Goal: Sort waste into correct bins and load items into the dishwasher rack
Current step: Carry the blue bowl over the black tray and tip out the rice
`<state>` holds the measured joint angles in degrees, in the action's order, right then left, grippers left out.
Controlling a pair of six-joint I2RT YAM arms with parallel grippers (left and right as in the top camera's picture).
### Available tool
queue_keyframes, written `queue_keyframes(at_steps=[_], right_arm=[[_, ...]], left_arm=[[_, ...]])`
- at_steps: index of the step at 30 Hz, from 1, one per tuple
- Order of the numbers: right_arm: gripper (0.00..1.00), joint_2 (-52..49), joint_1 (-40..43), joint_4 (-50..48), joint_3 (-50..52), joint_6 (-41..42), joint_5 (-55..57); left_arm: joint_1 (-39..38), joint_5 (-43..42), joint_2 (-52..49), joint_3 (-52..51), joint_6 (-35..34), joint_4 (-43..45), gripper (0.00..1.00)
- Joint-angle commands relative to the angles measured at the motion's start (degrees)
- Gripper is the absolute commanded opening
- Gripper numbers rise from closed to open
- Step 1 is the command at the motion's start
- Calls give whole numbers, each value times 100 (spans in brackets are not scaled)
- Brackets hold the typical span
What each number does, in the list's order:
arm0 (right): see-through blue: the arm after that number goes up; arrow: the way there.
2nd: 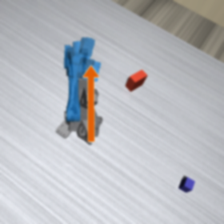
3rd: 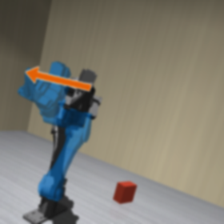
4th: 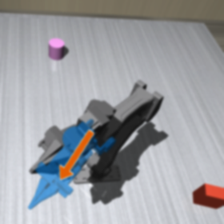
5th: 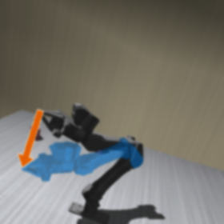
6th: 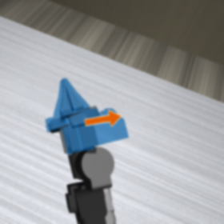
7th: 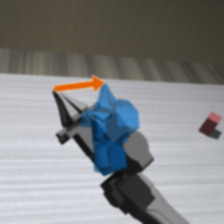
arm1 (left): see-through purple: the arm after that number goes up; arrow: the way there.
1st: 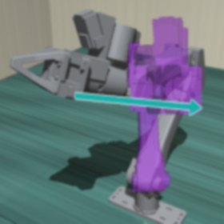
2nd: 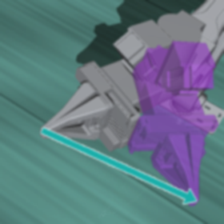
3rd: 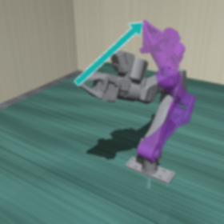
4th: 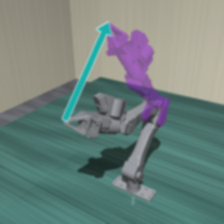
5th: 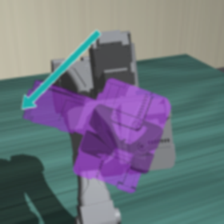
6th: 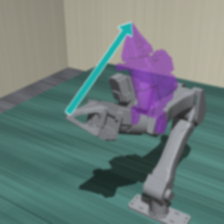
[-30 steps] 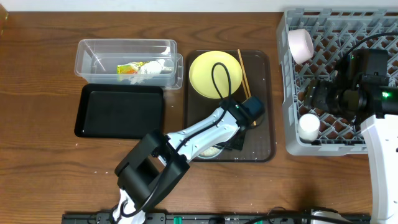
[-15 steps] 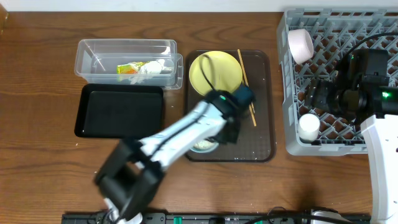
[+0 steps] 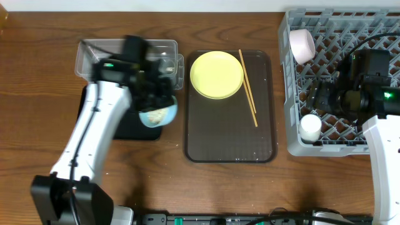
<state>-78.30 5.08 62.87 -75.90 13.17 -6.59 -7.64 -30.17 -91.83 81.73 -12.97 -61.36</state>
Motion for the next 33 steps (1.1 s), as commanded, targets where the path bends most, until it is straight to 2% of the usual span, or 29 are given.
queue_keyframes(at_steps=[1,6,13,24,33], right_arm=[[78,50,63,35,-26,-61,39],[78,50,63,31,-26,-61,37],[78,50,63,68,-26,-59,39],[78,50,63,118,-26,-61,39],[78,50,63,166,-26,-61,39]], left_arm=[[791,-1172,15,-291,817,-28,6],[2000,-2295,-22,-715,1585,101,6],[3141,-4542,-328,-1486,1637,1062,7],[3775,-5995,-1176,-1853,1628,1329,6],[3786,-5993,-1276,-1851,1141,1327,6]])
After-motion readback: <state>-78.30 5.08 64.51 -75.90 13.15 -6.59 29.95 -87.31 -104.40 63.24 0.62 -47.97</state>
